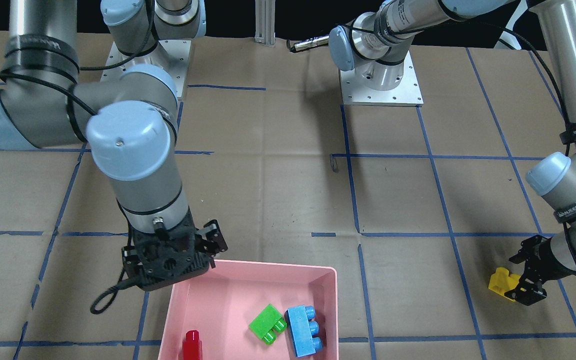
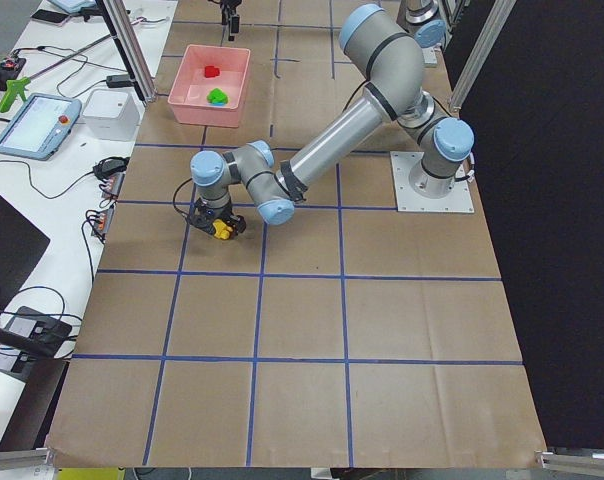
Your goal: Put all blocks into box
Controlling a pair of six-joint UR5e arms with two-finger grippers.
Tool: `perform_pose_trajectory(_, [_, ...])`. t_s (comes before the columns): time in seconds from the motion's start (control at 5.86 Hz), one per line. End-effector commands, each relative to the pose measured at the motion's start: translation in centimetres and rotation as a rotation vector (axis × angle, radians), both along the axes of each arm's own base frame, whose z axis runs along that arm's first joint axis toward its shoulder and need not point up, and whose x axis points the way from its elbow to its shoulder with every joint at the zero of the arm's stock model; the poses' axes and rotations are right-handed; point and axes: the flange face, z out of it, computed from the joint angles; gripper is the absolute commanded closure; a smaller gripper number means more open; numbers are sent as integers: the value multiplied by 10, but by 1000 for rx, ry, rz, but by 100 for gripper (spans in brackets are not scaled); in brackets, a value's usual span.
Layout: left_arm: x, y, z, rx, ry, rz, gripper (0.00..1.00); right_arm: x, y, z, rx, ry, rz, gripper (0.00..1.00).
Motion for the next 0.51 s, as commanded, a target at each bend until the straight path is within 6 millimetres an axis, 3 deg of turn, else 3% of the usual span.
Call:
perform_pose_trajectory(0.0, [2,-3,-4,-2,10,1,14,-50,66,71,188,27,-80,0])
perform_pose_trajectory(0.17, [-1,-4,-4,-11,50,3,36,-47,98,109,151,23,-123,0])
perform_pose_trajectory(0.34, [0,-4,-3,-11,51,1,58,-43,132,89,231,26,-117,1])
